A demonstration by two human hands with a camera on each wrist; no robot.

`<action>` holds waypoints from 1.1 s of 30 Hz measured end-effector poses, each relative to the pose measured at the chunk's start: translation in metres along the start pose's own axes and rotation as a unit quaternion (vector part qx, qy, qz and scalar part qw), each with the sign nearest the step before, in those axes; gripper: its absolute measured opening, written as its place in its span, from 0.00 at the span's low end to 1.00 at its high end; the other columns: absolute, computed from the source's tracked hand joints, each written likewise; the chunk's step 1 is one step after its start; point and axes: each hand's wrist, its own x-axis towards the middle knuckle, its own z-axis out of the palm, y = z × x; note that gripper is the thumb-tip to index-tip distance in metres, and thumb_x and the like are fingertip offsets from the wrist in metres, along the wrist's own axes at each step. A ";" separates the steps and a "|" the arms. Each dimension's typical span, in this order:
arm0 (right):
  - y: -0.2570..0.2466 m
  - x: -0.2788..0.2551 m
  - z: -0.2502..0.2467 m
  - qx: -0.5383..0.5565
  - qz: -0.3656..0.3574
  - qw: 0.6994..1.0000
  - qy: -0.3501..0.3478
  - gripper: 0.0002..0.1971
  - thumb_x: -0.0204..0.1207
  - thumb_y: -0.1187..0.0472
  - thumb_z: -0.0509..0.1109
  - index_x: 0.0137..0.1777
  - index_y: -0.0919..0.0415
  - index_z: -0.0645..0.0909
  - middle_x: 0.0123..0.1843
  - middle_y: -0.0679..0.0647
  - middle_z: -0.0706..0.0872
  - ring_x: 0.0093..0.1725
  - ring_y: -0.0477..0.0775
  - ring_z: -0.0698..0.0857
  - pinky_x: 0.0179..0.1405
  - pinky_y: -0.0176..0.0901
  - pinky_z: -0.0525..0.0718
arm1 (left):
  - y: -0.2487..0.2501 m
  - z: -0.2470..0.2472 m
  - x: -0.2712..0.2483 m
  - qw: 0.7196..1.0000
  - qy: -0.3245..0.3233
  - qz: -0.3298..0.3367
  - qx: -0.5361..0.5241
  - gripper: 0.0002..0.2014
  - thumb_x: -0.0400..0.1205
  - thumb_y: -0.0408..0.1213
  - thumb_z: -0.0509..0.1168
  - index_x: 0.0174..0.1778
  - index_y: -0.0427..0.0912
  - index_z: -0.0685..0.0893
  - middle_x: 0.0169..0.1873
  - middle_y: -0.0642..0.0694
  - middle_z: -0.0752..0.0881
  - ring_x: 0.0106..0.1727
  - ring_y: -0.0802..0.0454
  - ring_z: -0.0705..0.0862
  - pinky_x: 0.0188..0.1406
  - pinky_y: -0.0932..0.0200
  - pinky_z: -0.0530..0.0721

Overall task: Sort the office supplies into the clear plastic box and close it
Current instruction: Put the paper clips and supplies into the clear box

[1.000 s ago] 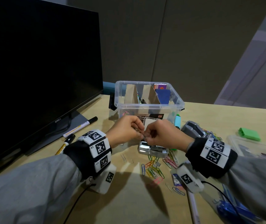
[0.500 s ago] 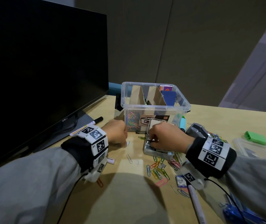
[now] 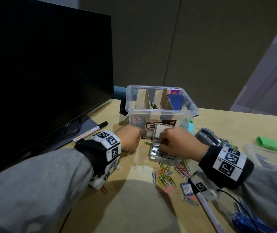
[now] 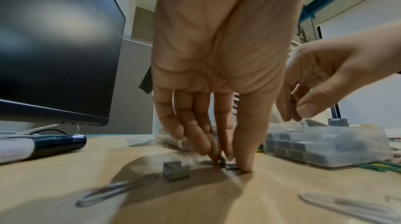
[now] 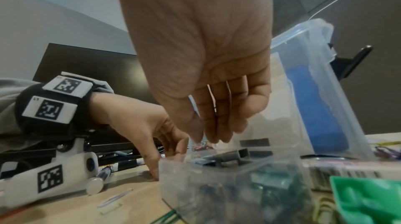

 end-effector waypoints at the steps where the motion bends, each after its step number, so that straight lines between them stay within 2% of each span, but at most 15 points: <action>1: 0.000 0.001 0.000 0.005 -0.003 1.000 0.007 0.09 0.81 0.53 0.66 0.52 0.56 0.85 0.47 0.50 0.86 0.46 0.48 0.83 0.50 0.42 0.85 | 0.000 -0.001 -0.001 1.000 -0.003 0.001 -0.006 0.05 0.75 0.31 0.73 0.45 0.41 0.87 0.46 0.46 0.86 0.52 0.48 0.85 0.49 0.55 0.86; 3: -0.001 0.002 -0.002 0.014 -0.012 1.000 0.022 0.08 0.81 0.55 0.65 0.50 0.56 0.84 0.45 0.49 0.85 0.44 0.47 0.82 0.47 0.41 0.85 | -0.002 -0.003 -0.002 0.999 -0.013 0.000 -0.031 0.07 0.73 0.33 0.75 0.45 0.42 0.86 0.43 0.49 0.85 0.48 0.51 0.84 0.39 0.62 0.81; 5: -0.003 0.005 -0.004 0.033 -0.032 0.998 0.049 0.06 0.80 0.58 0.66 0.47 0.56 0.85 0.43 0.49 0.86 0.40 0.47 0.82 0.44 0.42 0.85 | -0.006 -0.010 -0.003 0.995 -0.016 -0.007 -0.103 0.07 0.73 0.34 0.76 0.45 0.43 0.87 0.40 0.51 0.86 0.43 0.55 0.84 0.35 0.65 0.79; 8: -0.008 0.010 -0.009 0.084 -0.051 0.990 0.096 0.05 0.78 0.61 0.69 0.49 0.57 0.85 0.43 0.48 0.86 0.40 0.46 0.83 0.43 0.45 0.86 | -0.014 -0.029 -0.009 0.968 -0.012 0.015 -0.251 0.05 0.76 0.34 0.74 0.46 0.44 0.88 0.37 0.54 0.86 0.41 0.59 0.84 0.39 0.64 0.80; 10: -0.012 0.012 -0.014 0.129 -0.074 0.980 0.130 0.08 0.77 0.61 0.71 0.55 0.55 0.84 0.47 0.47 0.85 0.41 0.44 0.82 0.43 0.42 0.86 | -0.019 -0.042 -0.014 0.933 -0.015 0.032 -0.358 0.05 0.76 0.33 0.74 0.46 0.41 0.88 0.37 0.53 0.88 0.42 0.58 0.86 0.42 0.63 0.82; 12: -0.018 0.013 -0.018 0.151 -0.104 0.972 0.146 0.13 0.75 0.60 0.74 0.60 0.54 0.82 0.51 0.47 0.82 0.45 0.45 0.83 0.44 0.39 0.85 | -0.023 -0.050 -0.019 0.900 -0.026 0.040 -0.432 0.04 0.77 0.32 0.74 0.45 0.40 0.88 0.37 0.50 0.89 0.40 0.57 0.87 0.40 0.63 0.84; 16: -0.028 0.017 -0.015 0.138 -0.149 0.961 0.189 0.12 0.74 0.59 0.76 0.55 0.58 0.83 0.49 0.50 0.83 0.43 0.49 0.83 0.41 0.47 0.86 | -0.023 -0.047 -0.024 0.863 -0.046 0.037 -0.502 0.07 0.78 0.31 0.71 0.51 0.36 0.86 0.37 0.44 0.87 0.39 0.53 0.86 0.40 0.62 0.85; 20: -0.032 0.019 -0.010 0.142 -0.147 0.954 0.222 0.07 0.75 0.58 0.75 0.48 0.61 0.86 0.42 0.51 0.85 0.38 0.48 0.83 0.38 0.46 0.85 | -0.024 -0.037 -0.025 0.832 -0.059 0.031 -0.551 0.09 0.79 0.34 0.71 0.53 0.37 0.85 0.39 0.45 0.88 0.39 0.55 0.85 0.45 0.60 0.85; 22: -0.031 0.018 -0.009 0.124 -0.135 0.958 0.222 0.05 0.76 0.60 0.72 0.46 0.62 0.87 0.40 0.50 0.86 0.36 0.47 0.82 0.36 0.47 0.85 | -0.027 -0.033 -0.026 0.845 -0.068 0.032 -0.530 0.13 0.78 0.41 0.72 0.54 0.37 0.86 0.42 0.44 0.89 0.41 0.54 0.86 0.46 0.59 0.86; 24: -0.026 0.016 -0.009 0.113 -0.117 0.961 0.223 0.04 0.77 0.63 0.72 0.47 0.62 0.87 0.40 0.51 0.86 0.35 0.45 0.80 0.37 0.45 0.84 | -0.029 -0.031 -0.026 0.906 -0.070 0.027 -0.416 0.17 0.76 0.47 0.74 0.55 0.39 0.86 0.46 0.42 0.89 0.45 0.52 0.86 0.49 0.56 0.87; 26: -0.020 0.013 -0.009 0.109 -0.095 0.966 0.212 0.05 0.78 0.64 0.72 0.51 0.62 0.88 0.43 0.52 0.86 0.37 0.44 0.78 0.40 0.40 0.81 | -0.031 -0.029 -0.024 0.969 -0.058 0.026 -0.237 0.16 0.75 0.49 0.75 0.53 0.44 0.86 0.44 0.49 0.87 0.46 0.55 0.85 0.44 0.59 0.84; 27: -0.017 0.012 -0.009 0.106 -0.083 0.970 0.201 0.07 0.79 0.63 0.71 0.53 0.62 0.88 0.45 0.52 0.86 0.38 0.44 0.78 0.42 0.38 0.80 | -0.032 -0.027 -0.022 0.987 -0.050 0.023 -0.148 0.14 0.75 0.49 0.75 0.52 0.47 0.85 0.43 0.52 0.85 0.46 0.55 0.84 0.43 0.62 0.80; 30: -0.009 0.008 -0.007 0.099 -0.042 0.981 0.159 0.09 0.82 0.60 0.68 0.57 0.59 0.87 0.49 0.52 0.85 0.43 0.46 0.82 0.48 0.43 0.85 | -0.035 -0.020 -0.014 0.998 -0.053 0.003 0.018 0.13 0.74 0.43 0.77 0.50 0.47 0.83 0.46 0.51 0.84 0.49 0.52 0.82 0.43 0.61 0.77; 31: -0.007 0.006 -0.008 0.098 -0.031 0.984 0.147 0.09 0.82 0.60 0.67 0.57 0.59 0.88 0.51 0.52 0.85 0.44 0.46 0.82 0.50 0.44 0.86 | -0.035 -0.016 -0.011 0.997 -0.062 0.000 0.043 0.12 0.74 0.41 0.77 0.49 0.47 0.83 0.47 0.49 0.84 0.49 0.50 0.83 0.44 0.60 0.77; 33: -0.003 0.002 -0.010 0.097 -0.010 0.988 0.121 0.10 0.82 0.61 0.68 0.57 0.59 0.88 0.53 0.52 0.86 0.45 0.46 0.82 0.50 0.39 0.84 | -0.034 -0.010 -0.007 0.995 -0.067 0.004 0.069 0.10 0.74 0.38 0.76 0.47 0.43 0.84 0.49 0.46 0.86 0.50 0.48 0.83 0.44 0.60 0.78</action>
